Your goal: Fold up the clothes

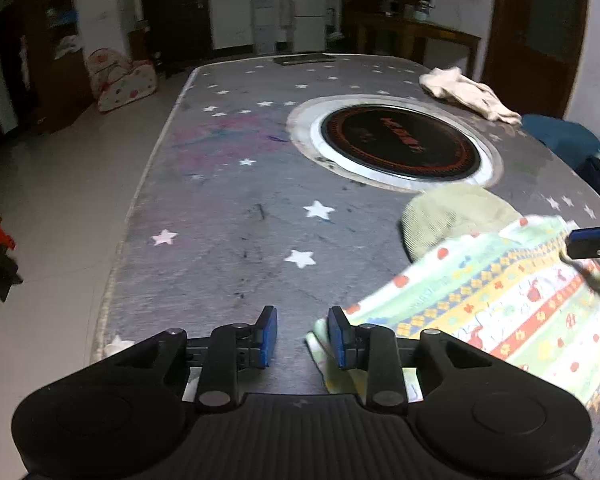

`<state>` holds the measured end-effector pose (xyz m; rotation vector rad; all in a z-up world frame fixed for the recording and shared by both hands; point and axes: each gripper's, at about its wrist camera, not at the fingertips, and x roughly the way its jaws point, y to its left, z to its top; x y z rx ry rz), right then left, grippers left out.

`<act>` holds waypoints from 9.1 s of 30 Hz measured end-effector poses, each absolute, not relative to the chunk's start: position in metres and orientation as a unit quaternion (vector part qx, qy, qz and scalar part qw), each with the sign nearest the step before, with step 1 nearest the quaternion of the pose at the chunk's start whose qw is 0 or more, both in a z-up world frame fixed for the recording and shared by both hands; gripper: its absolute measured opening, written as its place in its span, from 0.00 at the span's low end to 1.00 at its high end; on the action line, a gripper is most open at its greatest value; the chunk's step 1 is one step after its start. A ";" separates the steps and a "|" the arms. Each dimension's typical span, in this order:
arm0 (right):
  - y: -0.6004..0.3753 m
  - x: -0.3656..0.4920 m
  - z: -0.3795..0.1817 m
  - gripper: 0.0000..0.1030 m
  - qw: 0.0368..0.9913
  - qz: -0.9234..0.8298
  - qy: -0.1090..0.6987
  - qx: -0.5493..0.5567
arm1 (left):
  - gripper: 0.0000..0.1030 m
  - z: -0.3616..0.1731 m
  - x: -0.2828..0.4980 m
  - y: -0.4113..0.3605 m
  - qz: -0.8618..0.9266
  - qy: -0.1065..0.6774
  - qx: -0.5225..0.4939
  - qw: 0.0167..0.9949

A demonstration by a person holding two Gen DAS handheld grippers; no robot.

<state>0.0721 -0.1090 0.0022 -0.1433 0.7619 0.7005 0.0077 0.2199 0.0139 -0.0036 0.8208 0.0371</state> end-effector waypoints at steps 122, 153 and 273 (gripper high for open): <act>-0.065 0.083 -0.009 0.41 0.875 0.304 0.367 -0.084 | 0.36 0.002 0.003 0.183 -0.015 0.389 -0.086 0.917; -0.073 0.007 -0.019 1.00 0.869 0.354 0.337 -0.077 | 0.77 -0.004 -0.051 0.158 0.025 0.390 -0.078 0.917; 0.010 0.082 0.000 0.90 0.862 0.334 0.365 -0.112 | 0.89 -0.011 -0.042 0.163 0.077 0.378 -0.096 0.917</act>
